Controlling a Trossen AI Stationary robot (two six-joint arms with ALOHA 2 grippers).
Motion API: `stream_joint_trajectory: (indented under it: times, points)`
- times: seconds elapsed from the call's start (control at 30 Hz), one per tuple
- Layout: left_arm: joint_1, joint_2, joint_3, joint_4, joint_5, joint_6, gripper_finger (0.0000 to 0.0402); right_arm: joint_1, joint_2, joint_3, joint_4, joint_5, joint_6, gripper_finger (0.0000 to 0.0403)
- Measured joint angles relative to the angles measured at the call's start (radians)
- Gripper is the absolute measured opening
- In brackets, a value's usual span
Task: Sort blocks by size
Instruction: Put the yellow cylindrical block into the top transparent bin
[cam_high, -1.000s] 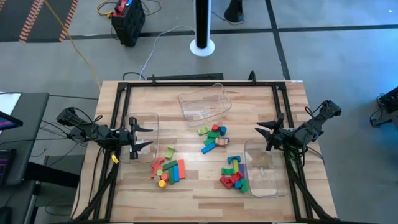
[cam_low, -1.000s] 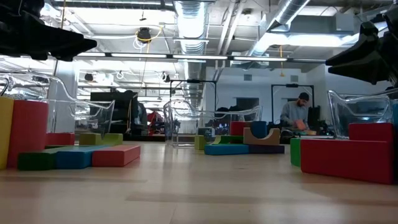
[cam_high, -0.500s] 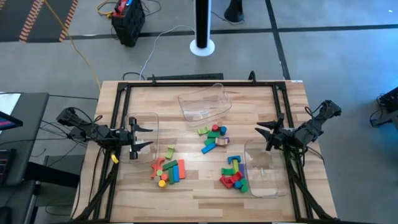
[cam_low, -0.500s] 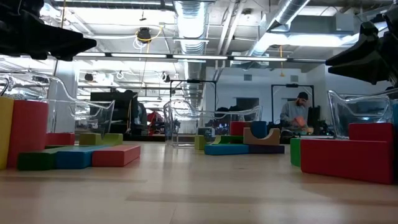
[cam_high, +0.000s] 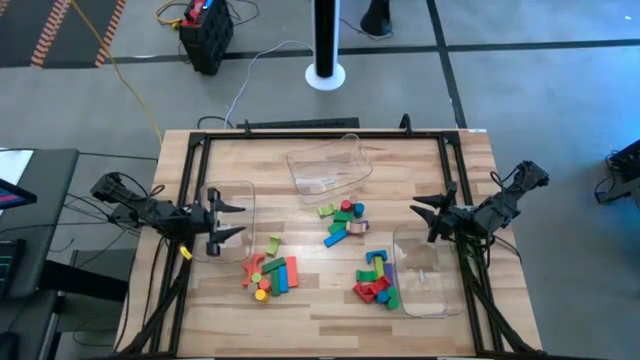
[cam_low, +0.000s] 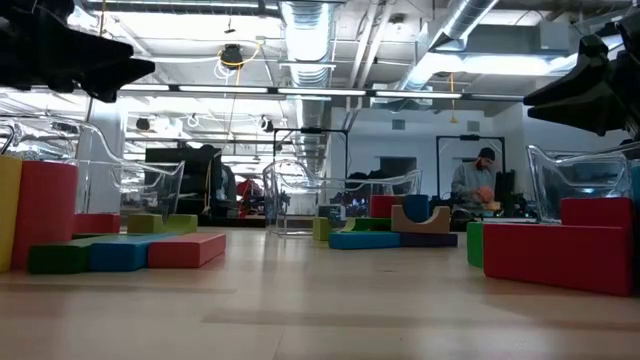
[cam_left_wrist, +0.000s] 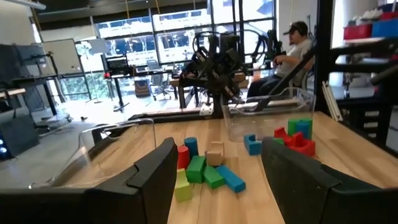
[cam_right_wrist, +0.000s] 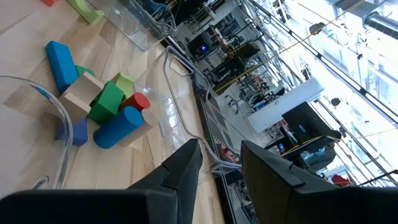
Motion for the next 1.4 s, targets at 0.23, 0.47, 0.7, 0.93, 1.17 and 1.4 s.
stream_joint_trajectory:
  times: [0.23, 0.47, 0.7, 0.93, 1.17, 1.4]
  points:
    - [0.0, 0.0, 0.0, 0.113, 0.0, -0.001, 0.0224, 0.0, 0.0, 0.0, 0.0, 0.0, 0.0, 0.0152]
    - [0.0, 0.0, 0.0, 0.334, 0.0, 0.156, 0.0224, 0.0, 0.0, 0.0, 0.0, 0.0, 0.0, 0.0152]
    - [0.0, 0.0, 0.002, 0.5, 0.0, 0.325, 0.0224, 0.0, 0.0, 0.0, 0.0, 0.0, 0.0, 0.0152]
    - [0.0, 0.0, 0.035, 0.425, 0.004, 0.258, 0.0224, 0.0, 0.0, 0.0, 0.0, 0.0, 0.0, 0.0152]
    - [0.0, 0.059, 0.082, 0.391, 0.062, 0.223, 0.0224, -0.024, 0.0, 0.0, 0.001, 0.005, -0.157, 0.0152]
    - [0.0, 0.207, 0.166, 0.395, 0.063, 0.247, 0.0224, -0.071, 0.0, 0.0, 0.008, 0.004, -0.114, 0.0152]
